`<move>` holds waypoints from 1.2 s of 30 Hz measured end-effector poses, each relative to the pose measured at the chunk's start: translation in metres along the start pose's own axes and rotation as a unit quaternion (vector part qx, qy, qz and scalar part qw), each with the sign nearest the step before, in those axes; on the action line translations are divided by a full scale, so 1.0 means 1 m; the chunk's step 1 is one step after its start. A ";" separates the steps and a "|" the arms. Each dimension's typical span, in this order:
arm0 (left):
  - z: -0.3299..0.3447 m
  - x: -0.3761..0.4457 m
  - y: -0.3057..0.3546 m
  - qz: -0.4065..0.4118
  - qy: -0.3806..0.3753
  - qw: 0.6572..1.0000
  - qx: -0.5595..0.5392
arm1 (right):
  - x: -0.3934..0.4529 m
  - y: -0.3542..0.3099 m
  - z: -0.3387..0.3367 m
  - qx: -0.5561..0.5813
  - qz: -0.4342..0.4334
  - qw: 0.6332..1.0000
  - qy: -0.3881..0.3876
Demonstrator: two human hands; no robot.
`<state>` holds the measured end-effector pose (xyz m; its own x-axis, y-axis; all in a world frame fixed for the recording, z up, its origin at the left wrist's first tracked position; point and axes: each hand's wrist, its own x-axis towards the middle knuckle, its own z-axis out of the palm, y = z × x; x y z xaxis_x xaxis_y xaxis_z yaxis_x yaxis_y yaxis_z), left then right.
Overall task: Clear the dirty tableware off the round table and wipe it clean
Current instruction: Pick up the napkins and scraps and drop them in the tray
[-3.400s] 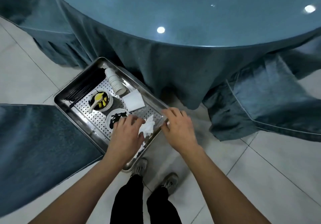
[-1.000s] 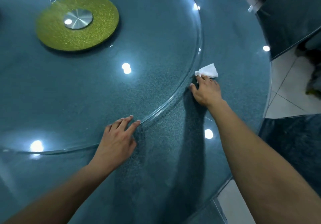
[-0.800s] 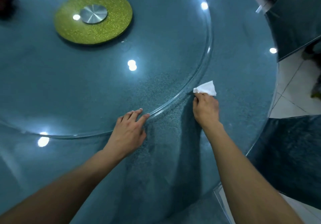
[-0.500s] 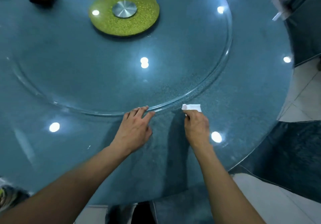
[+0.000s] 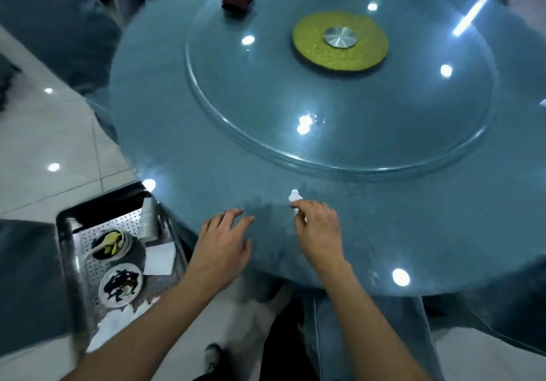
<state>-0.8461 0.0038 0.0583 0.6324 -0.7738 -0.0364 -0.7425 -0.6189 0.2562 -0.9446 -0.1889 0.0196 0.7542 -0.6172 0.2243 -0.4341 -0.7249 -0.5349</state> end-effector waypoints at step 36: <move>0.046 -0.337 -0.268 -0.476 0.023 0.878 -0.042 | -0.186 -0.264 0.353 -0.133 -0.217 0.761 -0.597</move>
<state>-0.8703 0.4237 -0.0421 0.9677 0.0956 -0.2331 0.1442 -0.9689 0.2011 -0.7963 0.2247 -0.1685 0.6967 0.2996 -0.6518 0.0179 -0.9156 -0.4016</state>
